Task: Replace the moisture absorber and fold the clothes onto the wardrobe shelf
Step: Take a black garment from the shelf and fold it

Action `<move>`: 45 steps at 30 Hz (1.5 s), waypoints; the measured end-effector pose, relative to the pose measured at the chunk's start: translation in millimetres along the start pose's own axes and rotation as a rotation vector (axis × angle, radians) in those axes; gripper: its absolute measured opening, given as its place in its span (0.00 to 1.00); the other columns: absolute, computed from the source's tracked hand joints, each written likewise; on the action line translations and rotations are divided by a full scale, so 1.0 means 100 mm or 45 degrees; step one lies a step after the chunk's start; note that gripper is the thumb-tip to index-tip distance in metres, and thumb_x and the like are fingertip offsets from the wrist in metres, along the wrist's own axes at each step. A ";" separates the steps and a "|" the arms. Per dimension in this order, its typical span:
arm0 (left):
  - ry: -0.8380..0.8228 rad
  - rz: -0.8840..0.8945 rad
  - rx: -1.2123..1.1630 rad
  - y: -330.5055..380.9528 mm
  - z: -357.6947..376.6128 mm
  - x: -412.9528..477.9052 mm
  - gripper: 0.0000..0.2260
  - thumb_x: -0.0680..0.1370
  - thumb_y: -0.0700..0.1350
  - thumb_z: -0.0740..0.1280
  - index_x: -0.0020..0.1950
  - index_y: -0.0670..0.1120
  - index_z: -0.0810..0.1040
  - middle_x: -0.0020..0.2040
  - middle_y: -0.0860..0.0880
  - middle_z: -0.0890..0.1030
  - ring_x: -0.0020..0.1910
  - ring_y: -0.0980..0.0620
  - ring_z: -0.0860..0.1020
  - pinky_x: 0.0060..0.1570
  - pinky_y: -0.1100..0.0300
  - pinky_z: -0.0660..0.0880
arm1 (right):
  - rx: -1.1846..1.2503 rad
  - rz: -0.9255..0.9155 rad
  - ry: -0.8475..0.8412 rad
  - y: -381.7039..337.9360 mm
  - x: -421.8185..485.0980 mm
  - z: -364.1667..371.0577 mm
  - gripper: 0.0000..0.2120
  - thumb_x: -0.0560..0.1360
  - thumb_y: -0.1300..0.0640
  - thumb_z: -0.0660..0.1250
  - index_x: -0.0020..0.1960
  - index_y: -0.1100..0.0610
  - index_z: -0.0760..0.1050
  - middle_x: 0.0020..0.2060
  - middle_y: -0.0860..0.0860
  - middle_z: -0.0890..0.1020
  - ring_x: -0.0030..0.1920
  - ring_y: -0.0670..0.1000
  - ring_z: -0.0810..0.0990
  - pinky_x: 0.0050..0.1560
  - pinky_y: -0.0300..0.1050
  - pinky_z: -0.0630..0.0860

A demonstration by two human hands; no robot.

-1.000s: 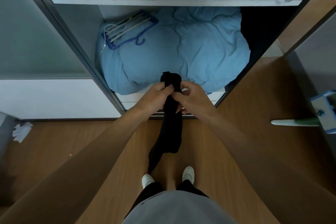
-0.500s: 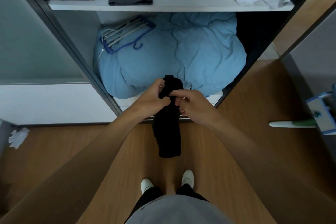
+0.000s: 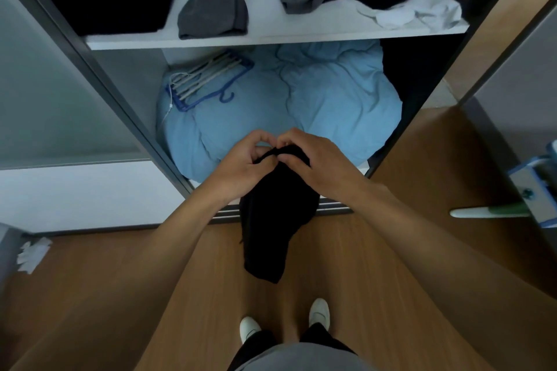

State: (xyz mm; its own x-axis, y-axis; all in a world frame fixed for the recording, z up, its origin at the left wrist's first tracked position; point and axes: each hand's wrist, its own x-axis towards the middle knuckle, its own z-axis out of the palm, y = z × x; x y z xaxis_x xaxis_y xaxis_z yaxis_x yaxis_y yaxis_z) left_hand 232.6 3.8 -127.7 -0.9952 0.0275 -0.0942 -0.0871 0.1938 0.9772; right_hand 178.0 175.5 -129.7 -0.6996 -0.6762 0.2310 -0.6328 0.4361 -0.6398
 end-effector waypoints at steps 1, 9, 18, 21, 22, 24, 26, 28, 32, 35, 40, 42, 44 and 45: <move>0.021 -0.004 -0.018 0.01 -0.02 0.00 0.06 0.81 0.31 0.62 0.57 0.35 0.69 0.36 0.39 0.74 0.29 0.50 0.69 0.25 0.65 0.64 | 0.006 -0.001 -0.003 -0.01 0.02 0.00 0.07 0.80 0.56 0.64 0.58 0.54 0.74 0.50 0.48 0.82 0.49 0.50 0.80 0.52 0.54 0.76; 0.071 0.126 0.226 -0.14 -0.11 -0.04 0.05 0.76 0.29 0.67 0.47 0.38 0.74 0.35 0.55 0.80 0.33 0.62 0.76 0.37 0.69 0.70 | 0.095 0.240 -0.496 -0.07 0.22 -0.16 0.08 0.80 0.52 0.65 0.46 0.55 0.79 0.41 0.48 0.81 0.41 0.44 0.77 0.47 0.44 0.71; 0.090 0.262 0.337 -0.29 -0.11 -0.13 0.07 0.75 0.28 0.67 0.51 0.36 0.78 0.43 0.44 0.81 0.41 0.58 0.77 0.47 0.66 0.73 | 0.040 0.199 -0.267 -0.22 0.21 -0.11 0.09 0.75 0.58 0.67 0.37 0.61 0.76 0.33 0.54 0.78 0.35 0.49 0.75 0.39 0.45 0.70; 0.156 0.307 0.322 -0.34 -0.10 -0.15 0.10 0.73 0.25 0.65 0.48 0.38 0.76 0.42 0.44 0.79 0.40 0.57 0.76 0.47 0.62 0.73 | -0.008 0.158 -0.215 -0.29 0.21 -0.06 0.10 0.73 0.60 0.66 0.34 0.59 0.71 0.31 0.53 0.75 0.33 0.48 0.71 0.38 0.48 0.68; 0.197 0.308 0.286 -0.35 -0.09 -0.16 0.11 0.72 0.25 0.65 0.48 0.39 0.75 0.41 0.45 0.78 0.39 0.56 0.75 0.46 0.59 0.72 | -0.014 0.160 -0.210 -0.31 0.21 -0.06 0.10 0.72 0.60 0.66 0.33 0.58 0.70 0.31 0.52 0.73 0.32 0.47 0.69 0.37 0.47 0.68; 0.249 0.327 0.234 -0.38 -0.08 -0.17 0.11 0.72 0.25 0.65 0.47 0.39 0.73 0.41 0.46 0.76 0.39 0.54 0.74 0.45 0.55 0.71 | -0.023 0.175 -0.210 -0.32 0.22 -0.07 0.11 0.72 0.59 0.66 0.33 0.58 0.69 0.31 0.52 0.73 0.33 0.47 0.69 0.38 0.47 0.68; 0.249 0.360 0.247 -0.38 -0.04 -0.17 0.11 0.72 0.26 0.66 0.48 0.40 0.75 0.42 0.49 0.78 0.40 0.56 0.76 0.46 0.54 0.73 | -0.032 0.191 -0.210 -0.32 0.24 -0.09 0.10 0.72 0.59 0.66 0.34 0.59 0.69 0.31 0.52 0.72 0.34 0.48 0.69 0.38 0.49 0.68; 0.246 0.374 0.257 -0.38 0.00 -0.17 0.11 0.72 0.28 0.67 0.49 0.42 0.78 0.42 0.52 0.80 0.41 0.58 0.77 0.48 0.55 0.76 | -0.058 0.199 -0.212 -0.33 0.24 -0.09 0.10 0.72 0.59 0.66 0.34 0.59 0.69 0.31 0.50 0.72 0.35 0.49 0.70 0.40 0.51 0.69; 0.184 0.301 0.290 -0.43 0.04 -0.19 0.06 0.73 0.40 0.66 0.44 0.38 0.81 0.40 0.45 0.83 0.40 0.48 0.79 0.49 0.51 0.75 | -0.082 0.187 -0.187 -0.35 0.19 -0.05 0.10 0.72 0.58 0.67 0.35 0.60 0.71 0.34 0.52 0.75 0.38 0.52 0.74 0.43 0.54 0.73; 0.097 0.114 0.350 -0.57 0.05 -0.19 0.15 0.71 0.47 0.65 0.38 0.34 0.77 0.35 0.41 0.79 0.35 0.49 0.73 0.41 0.55 0.70 | -0.044 0.160 -0.146 -0.38 0.18 -0.04 0.09 0.73 0.58 0.67 0.36 0.61 0.73 0.36 0.53 0.77 0.39 0.51 0.75 0.45 0.55 0.75; 0.045 -0.242 0.403 -0.89 0.01 -0.18 0.18 0.75 0.33 0.63 0.28 0.47 0.66 0.20 0.56 0.68 0.21 0.61 0.66 0.30 0.58 0.60 | -0.002 0.124 -0.174 -0.45 0.16 -0.06 0.07 0.73 0.57 0.67 0.36 0.58 0.77 0.36 0.48 0.79 0.39 0.47 0.77 0.47 0.53 0.77; 0.163 -0.258 0.357 -0.93 -0.04 -0.18 0.19 0.76 0.32 0.62 0.27 0.48 0.65 0.20 0.57 0.68 0.21 0.61 0.66 0.28 0.59 0.60 | -0.017 0.140 -0.230 -0.41 0.11 -0.06 0.06 0.74 0.56 0.68 0.40 0.55 0.81 0.39 0.46 0.82 0.43 0.46 0.80 0.52 0.53 0.77; 0.283 -0.220 0.305 -0.90 -0.09 -0.19 0.19 0.76 0.32 0.63 0.27 0.48 0.72 0.21 0.58 0.72 0.22 0.62 0.68 0.26 0.61 0.63 | -0.068 0.192 -0.335 -0.33 0.04 -0.10 0.07 0.76 0.52 0.68 0.49 0.50 0.84 0.48 0.42 0.85 0.51 0.43 0.81 0.58 0.49 0.76; 0.320 -0.190 0.269 -0.89 -0.12 -0.19 0.18 0.76 0.32 0.64 0.29 0.48 0.77 0.23 0.58 0.75 0.23 0.62 0.70 0.26 0.63 0.65 | -0.110 0.220 -0.406 -0.28 0.01 -0.11 0.09 0.76 0.49 0.68 0.55 0.47 0.83 0.53 0.41 0.84 0.55 0.42 0.80 0.61 0.47 0.76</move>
State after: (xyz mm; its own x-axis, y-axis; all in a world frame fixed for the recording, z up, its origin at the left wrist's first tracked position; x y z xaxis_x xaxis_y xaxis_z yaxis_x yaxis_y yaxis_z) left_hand 258.7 -25.8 -210.2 -0.9545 -0.2533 -0.1573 -0.2472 0.3769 0.8927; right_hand 191.5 169.2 -103.0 -0.6690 -0.7329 -0.1236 -0.5495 0.5997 -0.5817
